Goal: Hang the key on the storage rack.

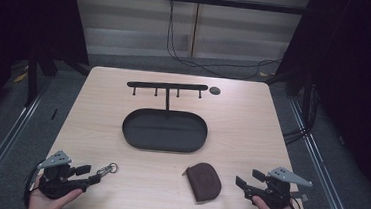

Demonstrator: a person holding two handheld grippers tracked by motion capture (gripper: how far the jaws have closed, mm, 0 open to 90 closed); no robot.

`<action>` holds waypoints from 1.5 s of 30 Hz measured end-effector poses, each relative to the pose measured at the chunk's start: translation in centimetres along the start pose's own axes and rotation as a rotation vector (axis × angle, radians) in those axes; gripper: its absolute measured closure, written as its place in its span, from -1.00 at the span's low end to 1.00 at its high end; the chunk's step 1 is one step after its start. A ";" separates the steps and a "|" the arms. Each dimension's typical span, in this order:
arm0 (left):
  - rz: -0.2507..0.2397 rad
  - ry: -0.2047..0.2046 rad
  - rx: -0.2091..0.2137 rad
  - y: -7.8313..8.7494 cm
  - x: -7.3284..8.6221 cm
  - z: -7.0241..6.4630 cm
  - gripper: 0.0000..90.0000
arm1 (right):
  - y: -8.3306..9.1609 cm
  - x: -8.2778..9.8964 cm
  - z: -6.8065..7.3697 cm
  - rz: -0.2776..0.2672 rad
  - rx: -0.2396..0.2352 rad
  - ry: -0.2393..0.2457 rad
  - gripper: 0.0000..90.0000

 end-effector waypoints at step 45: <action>0.341 -0.172 0.006 -2.4 -4.4 -0.4 0.28 | -0.3 0.3 0.1 0.025 0.002 0.002 -0.49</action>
Point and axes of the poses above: each handheld gripper's, and its own axes: y roughly backward along the jaws, x roughly out of its underside, z roughly to its left, the point moved 7 cm from there along -y, roughly forward along the jaws
